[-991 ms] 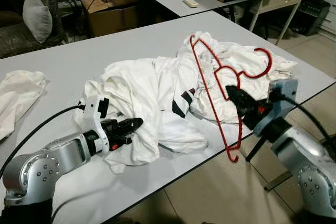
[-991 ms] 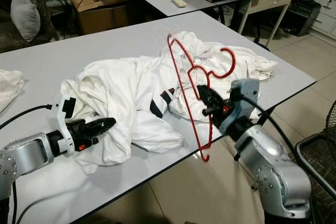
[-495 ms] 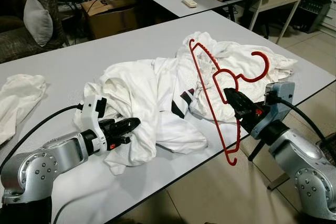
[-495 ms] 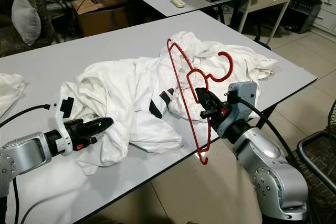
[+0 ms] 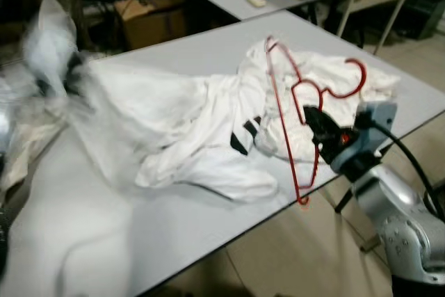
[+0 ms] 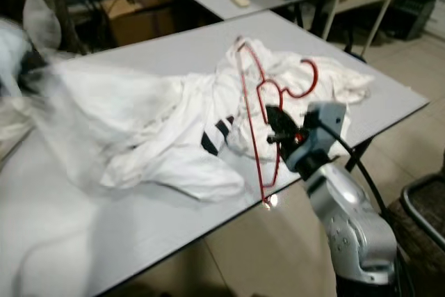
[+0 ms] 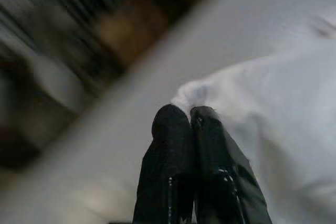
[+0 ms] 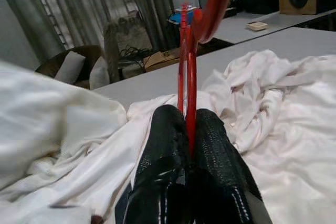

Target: Hang hanger

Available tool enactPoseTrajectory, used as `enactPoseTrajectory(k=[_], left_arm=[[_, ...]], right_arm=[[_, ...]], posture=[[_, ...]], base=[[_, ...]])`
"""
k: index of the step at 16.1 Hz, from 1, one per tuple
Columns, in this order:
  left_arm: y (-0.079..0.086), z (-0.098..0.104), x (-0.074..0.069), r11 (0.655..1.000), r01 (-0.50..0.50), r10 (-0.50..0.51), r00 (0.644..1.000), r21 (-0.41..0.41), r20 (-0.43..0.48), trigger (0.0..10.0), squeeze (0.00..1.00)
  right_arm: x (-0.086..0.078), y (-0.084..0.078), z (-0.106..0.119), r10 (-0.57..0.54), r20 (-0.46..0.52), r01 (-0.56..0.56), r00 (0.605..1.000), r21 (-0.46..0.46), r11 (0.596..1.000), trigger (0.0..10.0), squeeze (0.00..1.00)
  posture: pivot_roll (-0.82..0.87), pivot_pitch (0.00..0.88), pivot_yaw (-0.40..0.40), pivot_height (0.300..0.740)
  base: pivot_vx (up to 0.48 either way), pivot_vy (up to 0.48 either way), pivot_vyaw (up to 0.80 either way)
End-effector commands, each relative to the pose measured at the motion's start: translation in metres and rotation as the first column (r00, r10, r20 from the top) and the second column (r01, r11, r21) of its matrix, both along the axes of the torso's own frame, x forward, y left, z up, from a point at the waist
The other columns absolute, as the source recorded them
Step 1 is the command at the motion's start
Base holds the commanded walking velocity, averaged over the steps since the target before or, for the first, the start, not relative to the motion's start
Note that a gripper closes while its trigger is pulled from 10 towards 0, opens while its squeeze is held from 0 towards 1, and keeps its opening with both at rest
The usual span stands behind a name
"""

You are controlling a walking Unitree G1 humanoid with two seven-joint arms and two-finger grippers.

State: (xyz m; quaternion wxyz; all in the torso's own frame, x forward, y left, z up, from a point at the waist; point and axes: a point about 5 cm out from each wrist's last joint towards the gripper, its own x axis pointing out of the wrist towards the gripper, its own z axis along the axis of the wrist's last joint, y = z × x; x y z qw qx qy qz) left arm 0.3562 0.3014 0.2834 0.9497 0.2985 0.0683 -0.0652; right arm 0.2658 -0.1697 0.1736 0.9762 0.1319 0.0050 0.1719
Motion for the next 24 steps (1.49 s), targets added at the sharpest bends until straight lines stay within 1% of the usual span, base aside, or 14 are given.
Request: enactPoseTrajectory(k=[1, 2, 3, 4, 5, 7, 8, 10, 12, 14, 17, 19, 21, 24], left_arm=[[-0.016, 0.031, 0.003, 0.984, 0.111, -0.133, 0.978, 0.141, 0.160, 0.0, 0.00], [-0.037, 0.065, -0.003, 0.949, 0.229, -0.290, 0.905, 0.219, 0.312, 0.0, 0.00], [-0.045, 0.074, -0.006, 0.926, 0.276, -0.357, 0.864, 0.258, 0.356, 0.0, 0.00], [-0.063, 0.072, -0.016, 0.850, 0.421, -0.516, 0.787, 0.317, 0.338, 0.0, 0.00], [-0.078, 0.045, -0.023, 0.717, 0.610, -0.688, 0.696, 0.336, 0.204, 0.0, 0.00], [-0.080, 0.001, -0.034, 0.653, 0.710, -0.733, 0.680, 0.264, -0.017, 0.0, 0.00], [-0.063, -0.031, -0.044, 0.694, 0.683, -0.656, 0.730, 0.230, -0.191, 0.0, 0.00], [-0.049, -0.053, -0.066, 0.704, 0.690, -0.620, 0.713, 0.167, -0.328, 0.0, 0.00], [-0.066, -0.066, -0.101, 0.652, 0.752, -0.715, 0.563, -0.104, -0.413, 0.0, 0.00], [-0.084, -0.069, -0.117, 0.600, 0.760, -0.778, 0.482, -0.249, -0.403, 0.0, 0.00], [-0.110, -0.071, -0.140, 0.532, 0.782, -0.824, 0.388, -0.326, -0.413, 0.0, 0.00], [-0.118, -0.073, -0.142, 0.548, 0.774, -0.815, 0.408, -0.318, -0.411, 0.0, 0.00], [-0.110, -0.081, -0.136, 0.660, 0.719, -0.718, 0.518, -0.220, -0.465, 0.0, 0.00], [-0.072, -0.087, -0.089, 0.846, 0.531, -0.460, 0.769, 0.044, -0.444, 0.0, 0.00]], right_arm=[[0.002, -0.001, 0.003, -0.023, 0.017, 0.023, 1.000, 0.004, 1.000, 10.0, 0.00], [0.003, -0.004, 0.006, -0.056, 0.033, 0.055, 0.998, 0.011, 0.998, 10.0, 0.00], [0.003, -0.006, 0.007, -0.071, 0.041, 0.070, 0.997, 0.016, 0.997, 10.0, 0.00], [0.001, -0.006, 0.010, -0.072, 0.060, 0.071, 0.996, 0.020, 0.997, 10.0, 0.00], [-0.001, -0.004, 0.012, -0.055, 0.074, 0.054, 0.996, 0.027, 0.998, 10.0, 0.00], [-0.001, 0.002, 0.013, -0.023, 0.086, 0.020, 0.996, 0.033, 0.999, 10.0, 0.00], [-0.002, 0.005, 0.016, 0.009, 0.097, -0.012, 0.995, 0.036, 0.999, 10.0, 0.00], [-0.005, 0.009, 0.017, 0.095, 0.097, -0.098, 0.991, 0.023, 0.995, 10.0, 0.00], [-0.008, 0.012, 0.014, 0.225, 0.068, -0.226, 0.972, 0.001, 0.974, 10.0, 0.00], [-0.007, 0.015, 0.011, 0.314, 0.041, -0.314, 0.948, -0.011, 0.949, 10.0, 0.00], [-0.012, 0.015, 0.014, 0.575, -0.024, -0.575, 0.818, -0.039, 0.817, 10.0, 0.00], [-0.016, 0.007, 0.012, 0.658, -0.106, -0.667, 0.745, -0.103, 0.738, 10.0, 0.00], [-0.015, 0.002, 0.014, 0.683, -0.131, -0.695, 0.719, -0.118, 0.709, 10.0, 0.00], [0.017, -0.010, 0.019, 0.476, -0.068, -0.480, 0.877, -0.191, 0.856, 10.0, 0.00]], posture=[[-0.07, 0.000, 0.084, 0.740], [-0.08, 0.000, 0.092, 0.740], [-0.08, 0.000, 0.093, 0.740], [-0.08, 0.000, 0.086, 0.740], [-0.07, 0.000, 0.077, 0.740], [-0.07, 0.000, 0.070, 0.740], [-0.07, 0.000, 0.062, 0.740], [-0.06, 0.000, 0.037, 0.740], [-0.03, 0.000, -0.005, 0.740], [-0.02, 0.000, -0.025, 0.740], [-0.01, 0.002, -0.059, 0.740], [0.00, 0.002, -0.070, 0.740], [0.00, 0.000, -0.076, 0.740], [-0.01, 0.000, -0.070, 0.740]], base=[[0.000, 0.000, 0.00], [0.000, 0.000, 0.00], [0.000, 0.000, 0.00], [0.000, 0.000, 0.00], [0.000, 0.000, 0.00], [0.000, 0.000, 0.00], [0.000, 0.000, 0.00], [0.000, 0.000, 0.00], [0.000, 0.000, 0.00], [0.000, 0.000, 0.00], [0.000, 0.000, 0.00], [0.000, 0.000, 0.00], [0.000, 0.000, 0.00], [0.000, 0.000, 0.00]])
